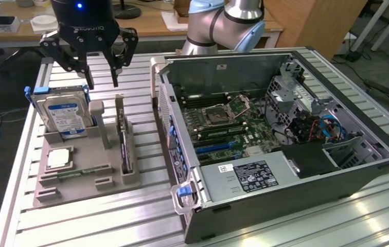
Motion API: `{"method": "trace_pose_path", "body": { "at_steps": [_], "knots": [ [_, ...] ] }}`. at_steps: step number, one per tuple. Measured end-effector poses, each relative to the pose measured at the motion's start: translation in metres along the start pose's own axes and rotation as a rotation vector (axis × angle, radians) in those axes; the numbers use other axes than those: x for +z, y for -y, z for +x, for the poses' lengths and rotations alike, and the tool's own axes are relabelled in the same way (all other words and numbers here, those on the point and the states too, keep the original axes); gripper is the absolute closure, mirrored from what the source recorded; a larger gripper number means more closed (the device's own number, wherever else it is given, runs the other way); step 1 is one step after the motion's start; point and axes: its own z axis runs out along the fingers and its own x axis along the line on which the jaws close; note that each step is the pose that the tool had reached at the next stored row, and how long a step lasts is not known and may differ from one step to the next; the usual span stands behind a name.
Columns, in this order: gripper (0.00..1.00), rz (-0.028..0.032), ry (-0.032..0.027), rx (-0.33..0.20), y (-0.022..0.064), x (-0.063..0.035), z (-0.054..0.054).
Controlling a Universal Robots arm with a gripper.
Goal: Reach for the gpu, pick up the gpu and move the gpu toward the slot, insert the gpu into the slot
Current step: 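Pick up the gpu and move the gpu toward the slot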
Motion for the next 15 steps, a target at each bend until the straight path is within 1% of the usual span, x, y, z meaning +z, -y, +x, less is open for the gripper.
{"method": "trace_pose_path", "body": {
  "at_steps": [3,4,7,12,15],
  "knots": [
    [0.51,0.0000,0.0000,0.000,0.0000,0.0000,0.0000],
    [0.45,0.0000,0.0000,0.000,0.0000,0.0000,0.0000],
    [0.45,0.0000,0.0000,0.000,0.0002,0.0000,0.0000],
    [0.45,-0.0006,-0.0014,-0.030,0.0006,0.0000,0.0001],
    [0.45,-0.0007,-0.0013,-0.031,0.0006,0.0008,0.0001]
  ]
}}
